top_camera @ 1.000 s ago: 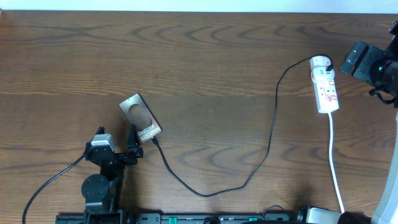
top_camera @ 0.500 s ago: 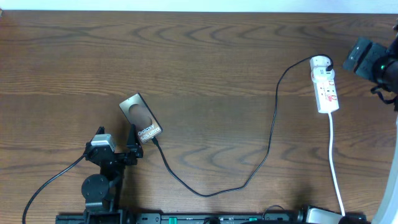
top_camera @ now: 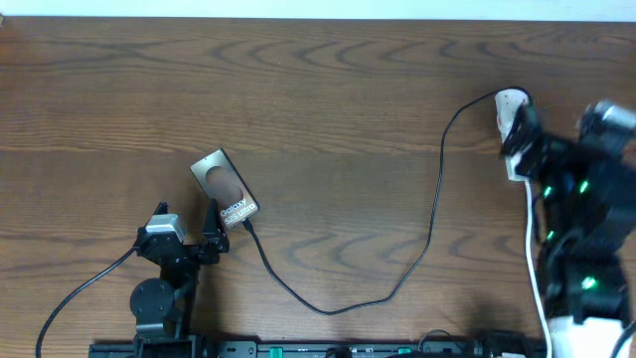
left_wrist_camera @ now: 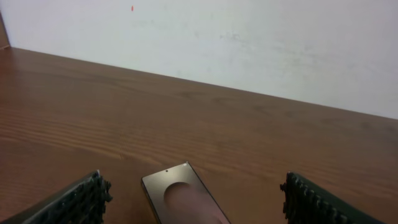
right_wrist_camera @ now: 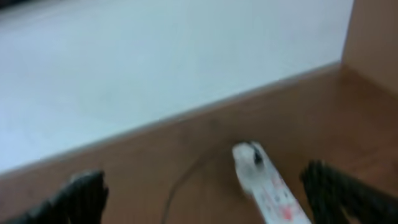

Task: Plug charger to phone and switch on socket

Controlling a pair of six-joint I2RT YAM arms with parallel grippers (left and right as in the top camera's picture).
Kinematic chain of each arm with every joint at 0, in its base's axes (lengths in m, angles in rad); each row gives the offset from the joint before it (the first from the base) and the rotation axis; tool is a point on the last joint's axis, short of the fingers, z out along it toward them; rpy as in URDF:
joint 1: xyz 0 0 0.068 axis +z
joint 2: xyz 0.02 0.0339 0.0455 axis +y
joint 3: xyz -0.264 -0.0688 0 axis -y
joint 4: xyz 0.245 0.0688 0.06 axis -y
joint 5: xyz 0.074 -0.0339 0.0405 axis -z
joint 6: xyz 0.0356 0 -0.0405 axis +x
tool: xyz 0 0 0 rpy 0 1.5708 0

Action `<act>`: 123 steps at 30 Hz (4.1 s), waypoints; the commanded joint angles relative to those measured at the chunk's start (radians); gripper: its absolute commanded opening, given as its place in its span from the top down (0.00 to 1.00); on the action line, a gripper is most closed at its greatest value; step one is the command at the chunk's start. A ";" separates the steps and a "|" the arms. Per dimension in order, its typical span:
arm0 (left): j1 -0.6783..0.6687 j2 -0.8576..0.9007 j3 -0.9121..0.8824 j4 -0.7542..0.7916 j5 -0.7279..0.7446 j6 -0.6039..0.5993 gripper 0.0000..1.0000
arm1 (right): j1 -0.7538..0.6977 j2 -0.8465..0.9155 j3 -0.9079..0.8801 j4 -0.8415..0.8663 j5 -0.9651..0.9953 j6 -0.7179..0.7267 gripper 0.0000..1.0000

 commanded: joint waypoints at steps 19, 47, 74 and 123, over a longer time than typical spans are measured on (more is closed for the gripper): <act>-0.001 -0.006 -0.011 -0.042 0.033 0.017 0.13 | 0.006 -0.761 -0.769 0.364 -0.023 -0.077 0.01; -0.001 -0.006 -0.011 -0.042 0.033 0.017 0.13 | 0.006 -0.794 -0.768 0.091 -0.071 -0.284 0.01; -0.001 -0.006 -0.011 -0.042 0.033 0.017 0.13 | 0.006 -0.794 -0.768 0.091 -0.071 -0.285 0.01; -0.001 -0.006 -0.011 -0.042 0.033 0.017 0.13 | 0.006 -0.794 -0.768 0.091 -0.071 -0.285 0.01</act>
